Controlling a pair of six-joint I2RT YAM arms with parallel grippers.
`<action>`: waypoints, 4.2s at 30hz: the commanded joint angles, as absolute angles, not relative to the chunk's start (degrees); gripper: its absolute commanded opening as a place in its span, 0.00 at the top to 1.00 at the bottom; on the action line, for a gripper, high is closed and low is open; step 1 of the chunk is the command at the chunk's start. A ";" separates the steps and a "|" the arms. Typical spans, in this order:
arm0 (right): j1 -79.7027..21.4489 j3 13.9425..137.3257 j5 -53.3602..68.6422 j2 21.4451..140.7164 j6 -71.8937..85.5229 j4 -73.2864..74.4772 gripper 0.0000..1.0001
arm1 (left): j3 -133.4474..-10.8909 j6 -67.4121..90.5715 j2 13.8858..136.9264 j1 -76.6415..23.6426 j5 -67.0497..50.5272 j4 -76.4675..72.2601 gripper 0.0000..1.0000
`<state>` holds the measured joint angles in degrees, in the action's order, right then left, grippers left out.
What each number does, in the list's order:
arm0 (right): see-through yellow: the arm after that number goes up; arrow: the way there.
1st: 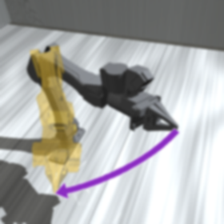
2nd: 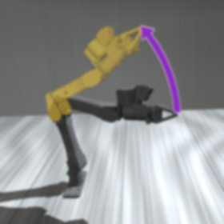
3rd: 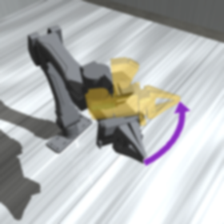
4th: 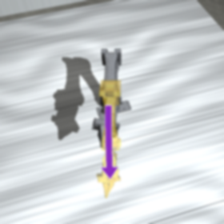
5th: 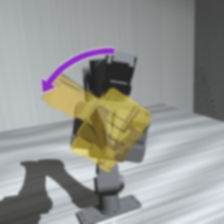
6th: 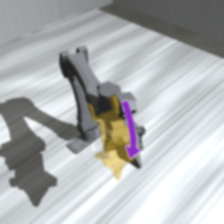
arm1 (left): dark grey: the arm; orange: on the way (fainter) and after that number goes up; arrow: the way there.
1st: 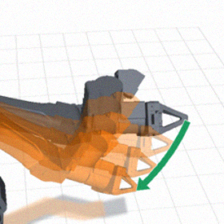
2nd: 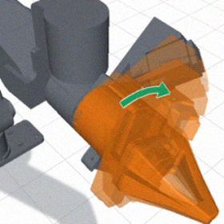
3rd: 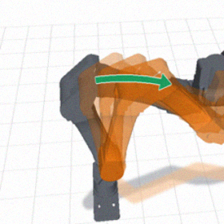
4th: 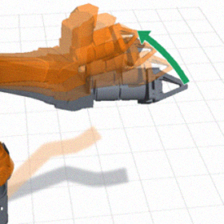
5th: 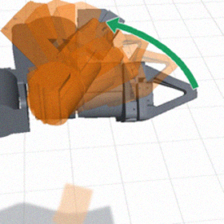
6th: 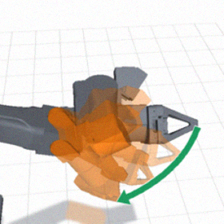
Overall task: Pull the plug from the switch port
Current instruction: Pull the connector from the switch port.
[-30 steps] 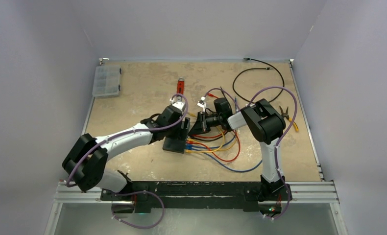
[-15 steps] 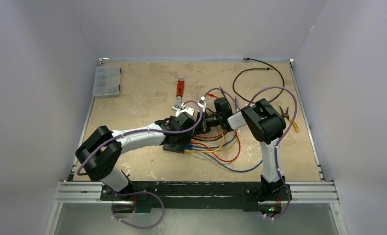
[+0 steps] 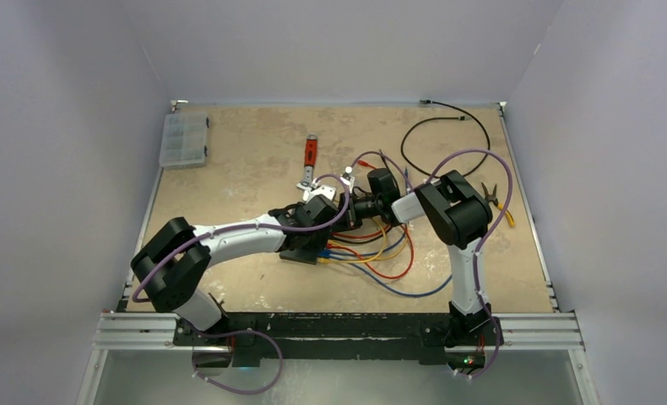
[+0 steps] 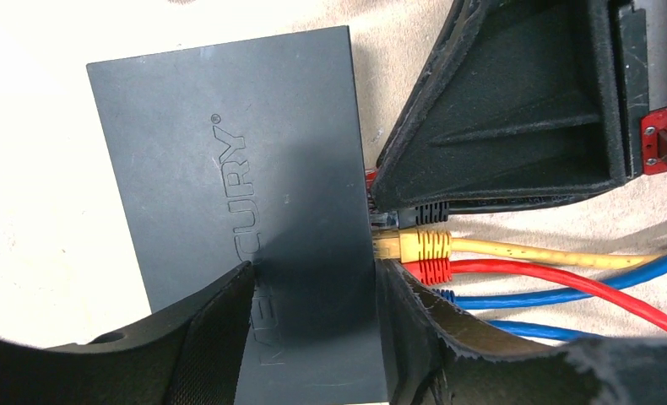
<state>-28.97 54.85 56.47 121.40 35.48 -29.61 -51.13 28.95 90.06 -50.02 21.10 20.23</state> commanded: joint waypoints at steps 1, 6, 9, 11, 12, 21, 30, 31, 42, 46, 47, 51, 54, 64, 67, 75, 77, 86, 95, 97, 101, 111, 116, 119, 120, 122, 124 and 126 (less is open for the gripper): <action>-29.77 53.10 52.05 121.07 31.14 -23.02 1.00 | -51.42 29.51 91.24 -49.31 26.29 25.91 0.49; -29.75 53.04 52.12 119.77 30.58 -21.85 1.00 | -51.60 29.78 92.66 -49.29 27.60 26.60 0.51; -29.61 53.12 51.84 118.81 29.62 -20.39 1.00 | -51.62 30.36 92.99 -49.22 28.07 27.10 0.51; -29.42 52.88 51.50 118.06 28.94 -19.46 1.00 | -51.50 30.69 92.98 -49.23 28.25 27.14 0.52; -29.37 52.76 51.00 117.77 28.58 -19.05 1.00 | -51.38 30.87 92.99 -49.14 28.37 27.16 0.52; -28.50 53.01 47.47 115.04 24.75 -14.15 1.00 | -51.76 30.97 93.54 -49.21 28.20 27.35 0.52; -27.89 53.53 45.95 113.50 22.15 -10.66 1.00 | -52.74 30.08 94.22 -49.05 28.04 28.32 0.50; -27.79 53.50 45.78 113.22 22.01 -10.45 1.00 | -52.69 30.22 94.28 -49.02 28.11 28.50 0.50; -25.18 52.51 45.53 111.26 20.82 -9.45 1.00 | -52.63 30.03 94.60 -48.77 26.80 27.85 0.50; -24.26 52.70 45.36 110.63 19.53 -7.96 1.00 | -52.90 29.80 94.59 -48.70 26.48 27.94 0.50; -24.16 52.87 45.29 110.45 19.21 -7.52 1.00 | -52.85 29.69 94.54 -48.63 26.73 27.99 0.50; -24.16 52.96 45.79 109.75 18.29 -6.71 1.00 | -52.90 29.27 95.05 -48.30 27.36 28.51 0.49; -24.09 52.87 46.14 109.45 17.74 -6.07 1.00 | -52.79 29.18 95.01 -48.16 27.48 28.52 0.49; -23.59 51.76 46.13 106.81 14.77 -3.25 1.00 | -52.21 30.06 95.95 -46.78 28.47 29.49 0.46; -23.55 51.52 46.14 105.70 13.80 -2.33 1.00 | -51.85 30.60 95.89 -46.26 28.40 29.71 0.46; -23.42 52.20 45.33 102.03 13.71 -1.77 1.00 | -51.24 30.23 95.71 -45.99 28.56 30.26 0.46; -23.46 52.32 45.65 101.43 13.44 -1.57 1.00 | -50.67 30.38 95.59 -45.60 29.24 30.48 0.46; -23.42 51.95 45.07 100.29 13.02 -0.64 1.00 | -49.66 31.51 95.76 -44.53 28.59 30.37 0.46; -23.46 50.91 47.02 99.08 13.09 -1.35 1.00 | -49.14 32.06 96.11 -42.95 28.15 30.69 0.46; -23.46 50.68 47.16 99.26 13.12 -1.78 1.00 | -49.06 32.04 95.99 -42.86 28.12 30.80 0.46; -23.55 50.80 48.52 101.08 13.77 -4.11 1.00 | -49.15 31.94 95.59 -42.77 28.12 30.89 0.46; -28.24 59.56 52.42 110.83 14.85 -4.98 1.00 | -50.33 29.06 87.98 -42.80 26.21 30.24 0.31; -32.37 67.45 50.84 115.27 13.49 -1.27 1.00 | -50.43 27.32 83.11 -42.85 26.56 29.85 0.25; -33.04 68.44 51.07 115.66 14.98 -2.24 0.96 | -49.75 26.38 82.08 -42.81 24.65 28.32 0.23; -33.08 68.05 51.27 115.43 15.89 -2.58 0.93 | -49.42 26.26 82.03 -42.87 23.94 27.70 0.23; -32.85 66.94 49.82 114.43 17.46 -3.37 0.79 | -48.87 26.24 82.17 -42.90 22.74 26.64 0.22; -32.45 64.88 49.88 113.40 19.49 -6.04 0.64 | -48.37 26.27 82.18 -43.00 22.02 25.88 0.22; -31.97 62.19 51.08 112.81 22.89 -10.08 0.55 | -47.98 26.36 82.10 -43.00 21.81 25.35 0.22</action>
